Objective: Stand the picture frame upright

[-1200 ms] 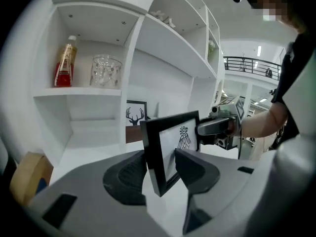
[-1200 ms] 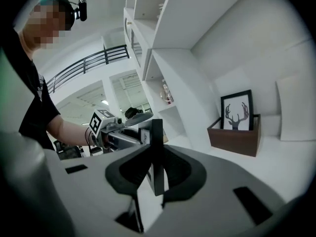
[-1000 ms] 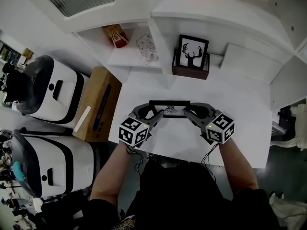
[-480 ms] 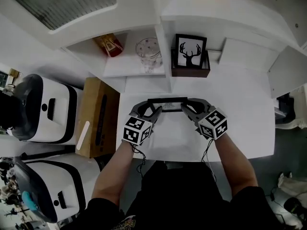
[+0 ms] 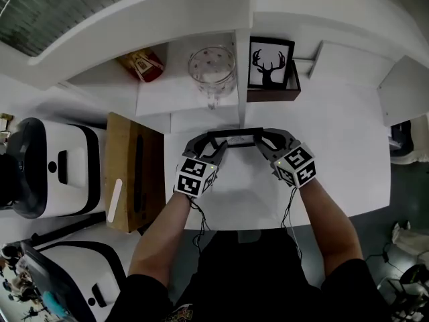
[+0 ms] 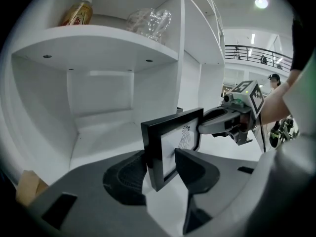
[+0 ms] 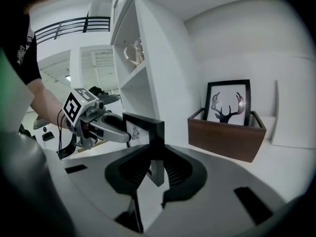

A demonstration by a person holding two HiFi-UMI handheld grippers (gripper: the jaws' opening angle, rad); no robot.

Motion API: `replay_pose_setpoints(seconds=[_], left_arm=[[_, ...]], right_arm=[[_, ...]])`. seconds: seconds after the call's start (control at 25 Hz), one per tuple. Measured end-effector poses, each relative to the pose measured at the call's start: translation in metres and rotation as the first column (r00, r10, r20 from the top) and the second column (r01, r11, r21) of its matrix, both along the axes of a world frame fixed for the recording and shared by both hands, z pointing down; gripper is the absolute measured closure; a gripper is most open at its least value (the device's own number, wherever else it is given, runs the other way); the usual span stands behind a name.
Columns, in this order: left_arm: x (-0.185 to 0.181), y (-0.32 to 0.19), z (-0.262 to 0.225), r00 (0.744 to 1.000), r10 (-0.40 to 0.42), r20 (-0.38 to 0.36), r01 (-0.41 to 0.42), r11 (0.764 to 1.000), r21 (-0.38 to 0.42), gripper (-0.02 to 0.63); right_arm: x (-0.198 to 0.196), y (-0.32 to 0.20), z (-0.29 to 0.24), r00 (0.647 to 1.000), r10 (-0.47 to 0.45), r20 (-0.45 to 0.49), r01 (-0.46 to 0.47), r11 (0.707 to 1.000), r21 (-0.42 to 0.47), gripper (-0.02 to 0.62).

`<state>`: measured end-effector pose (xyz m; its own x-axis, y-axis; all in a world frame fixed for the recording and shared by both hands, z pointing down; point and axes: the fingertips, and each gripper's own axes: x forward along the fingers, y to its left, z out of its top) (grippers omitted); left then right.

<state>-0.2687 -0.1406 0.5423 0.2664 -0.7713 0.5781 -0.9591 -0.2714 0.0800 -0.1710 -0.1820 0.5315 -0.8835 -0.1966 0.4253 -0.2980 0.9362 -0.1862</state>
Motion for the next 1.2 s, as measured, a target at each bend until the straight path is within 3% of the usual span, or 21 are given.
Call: replay_pose_setpoints(seconds=[0.56,1.2], left_arm=[[-0.012,-0.019,0.032,0.999,0.049,0.001,-0.049,0.999,-0.011,0.420],[-0.018,-0.025,0.039,0.999,0.043,-0.018,-0.043,0.999,-0.004,0.420]], right_arm=[[-0.010,-0.015,0.034,0.998,0.063,-0.027,-0.064,0.997,-0.043,0.523],[-0.016,-0.022,0.041,0.999,0.048,-0.023,-0.049,0.998,-0.036,0.523]])
